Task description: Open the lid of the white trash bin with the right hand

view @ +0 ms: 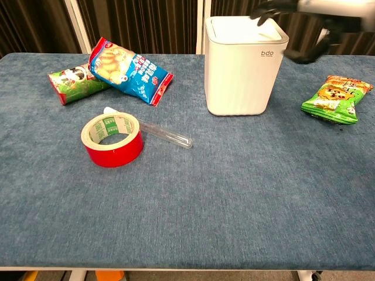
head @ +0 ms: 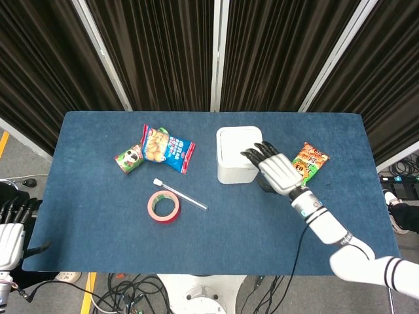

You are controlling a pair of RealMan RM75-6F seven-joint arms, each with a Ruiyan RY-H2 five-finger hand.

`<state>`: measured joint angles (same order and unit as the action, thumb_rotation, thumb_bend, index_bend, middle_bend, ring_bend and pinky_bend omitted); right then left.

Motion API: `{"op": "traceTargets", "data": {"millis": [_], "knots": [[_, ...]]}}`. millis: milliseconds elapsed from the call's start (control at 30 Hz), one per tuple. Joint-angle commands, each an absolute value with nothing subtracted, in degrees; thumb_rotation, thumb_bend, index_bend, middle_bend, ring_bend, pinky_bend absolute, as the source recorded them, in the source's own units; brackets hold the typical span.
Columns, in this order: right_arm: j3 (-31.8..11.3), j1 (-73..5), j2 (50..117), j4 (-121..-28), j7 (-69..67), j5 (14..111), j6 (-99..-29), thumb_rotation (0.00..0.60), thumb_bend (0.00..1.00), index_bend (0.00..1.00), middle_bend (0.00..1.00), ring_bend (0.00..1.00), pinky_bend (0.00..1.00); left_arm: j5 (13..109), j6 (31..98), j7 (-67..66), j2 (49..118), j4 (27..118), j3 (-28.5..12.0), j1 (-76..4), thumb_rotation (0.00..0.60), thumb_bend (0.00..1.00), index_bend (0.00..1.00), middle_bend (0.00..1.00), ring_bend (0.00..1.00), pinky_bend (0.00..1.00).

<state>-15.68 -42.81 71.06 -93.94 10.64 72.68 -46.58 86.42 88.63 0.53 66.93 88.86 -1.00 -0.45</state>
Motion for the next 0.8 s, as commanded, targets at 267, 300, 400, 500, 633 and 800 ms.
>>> {"op": "traceTargets", "data": {"millis": [267,300,400,500,633,800], "knots": [[-13.8,-46.5,74.7,-90.7,16.3,65.5,-43.5,0.6,0.42,0.3,0.26,0.0,0.0,86.5,88.7,1.4,67.2,88.0,-0.9,-0.2,0.6,0.0,0.17,0.13,0.01,0.0],[-13.6,-46.5,74.7,-90.9,16.7,65.4,-43.8,0.6,0.42,0.3,0.25,0.0,0.0,86.6,88.8,1.5,67.3,87.9,-0.9,-0.2,0.6,0.0,0.17,0.13,0.01,0.0],[-13.6,-45.9,74.3,-92.4,16.7,66.6,-46.8,0.6,0.42,0.3,0.23,0.0,0.0,86.6,89.1,1.8,67.3,87.6,-0.9,0.0,0.6,0.0,0.17,0.13,0.01,0.0],[-13.9,-44.0,73.0,-94.5,16.1,69.4,-52.0,0.6,0.42,0.26,0.18,0.0,0.0,86.7,89.2,2.0,67.4,87.4,-1.0,0.0,0.6,0.0,0.17,0.13,0.01,0.0],[-12.8,-39.6,69.9,-97.8,15.2,73.0,-59.7,0.6,0.42,0.14,0.12,0.0,0.0,87.0,89.2,2.3,67.6,87.1,-1.0,-0.1,0.6,0.0,0.16,0.13,0.01,0.0],[-9.3,-32.3,66.5,-100.7,15.3,76.6,-69.1,0.6,0.42,0.08,0.05,0.0,0.0,87.2,89.2,2.6,67.7,86.8,-1.1,-0.3,0.6,0.0,0.16,0.13,0.01,0.0]]}}
